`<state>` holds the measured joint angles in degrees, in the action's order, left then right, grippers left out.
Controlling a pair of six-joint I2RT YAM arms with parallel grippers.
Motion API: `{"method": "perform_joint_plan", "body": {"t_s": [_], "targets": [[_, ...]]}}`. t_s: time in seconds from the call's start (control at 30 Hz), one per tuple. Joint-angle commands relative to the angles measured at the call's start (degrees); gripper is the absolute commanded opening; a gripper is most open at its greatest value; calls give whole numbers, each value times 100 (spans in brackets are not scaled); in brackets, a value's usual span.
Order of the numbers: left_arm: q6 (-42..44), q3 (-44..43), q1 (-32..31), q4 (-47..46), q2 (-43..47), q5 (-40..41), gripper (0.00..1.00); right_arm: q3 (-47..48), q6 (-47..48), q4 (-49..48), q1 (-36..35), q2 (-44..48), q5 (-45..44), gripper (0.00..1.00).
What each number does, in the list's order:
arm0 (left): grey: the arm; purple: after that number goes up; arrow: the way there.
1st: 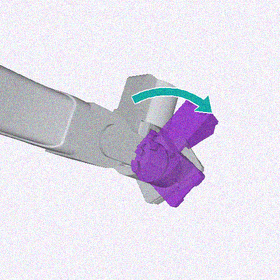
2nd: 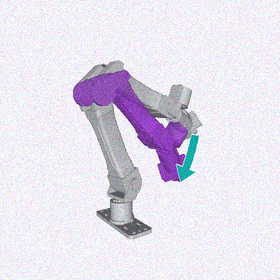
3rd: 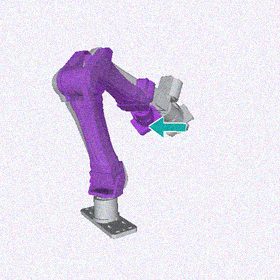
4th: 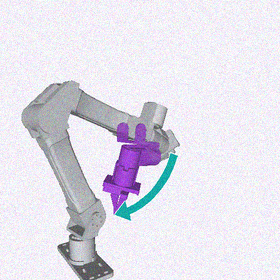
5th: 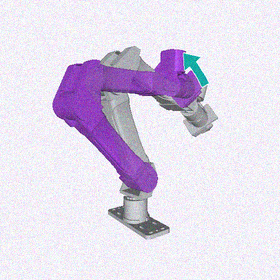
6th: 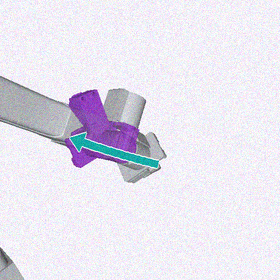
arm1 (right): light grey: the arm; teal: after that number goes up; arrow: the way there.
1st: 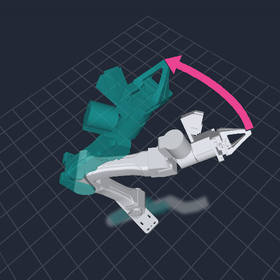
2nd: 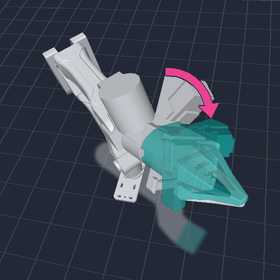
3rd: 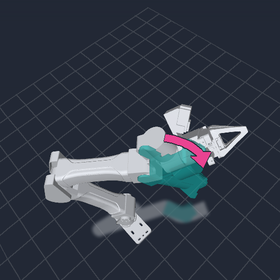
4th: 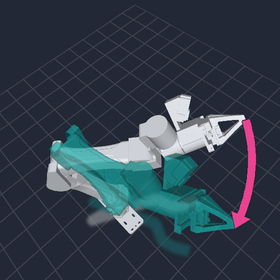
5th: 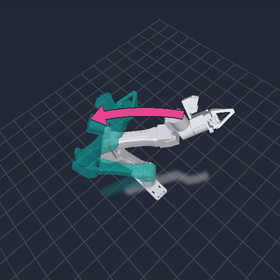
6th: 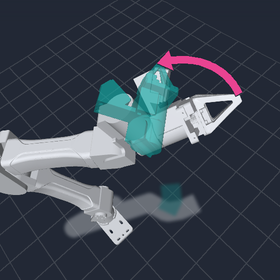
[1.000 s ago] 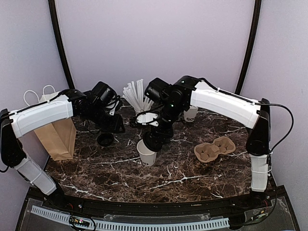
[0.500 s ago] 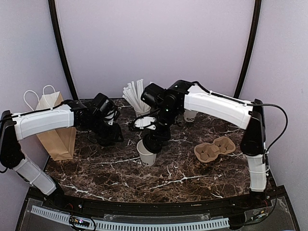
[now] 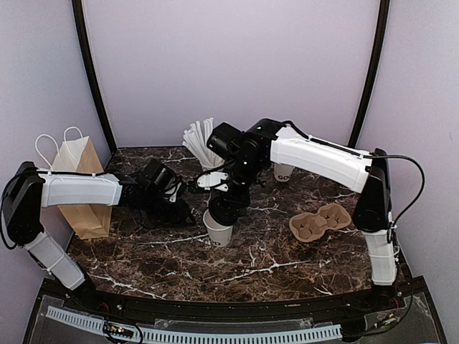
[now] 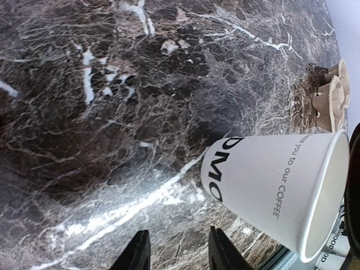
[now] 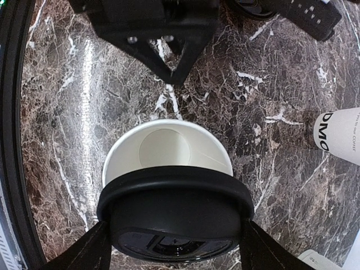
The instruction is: Pack the takeout coffee
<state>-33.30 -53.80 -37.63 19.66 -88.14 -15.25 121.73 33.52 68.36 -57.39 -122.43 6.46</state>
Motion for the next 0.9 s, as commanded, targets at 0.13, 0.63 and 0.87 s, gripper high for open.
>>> {"method": "perform_joint_plan", "body": {"t_s": [0.13, 0.63, 0.87], "targets": [[-256, 19, -5, -1228, -367, -817, 38, 420, -8, -48, -45, -233, 104, 81], [-175, -15, -5, -913, -270, -576, 38, 505, -61, -58, -14, 351, 496, 82], [-31, -24, -8, -588, 150, -107, 38, -866, -309, -871, 824, 1211, 1362, 74]]}}
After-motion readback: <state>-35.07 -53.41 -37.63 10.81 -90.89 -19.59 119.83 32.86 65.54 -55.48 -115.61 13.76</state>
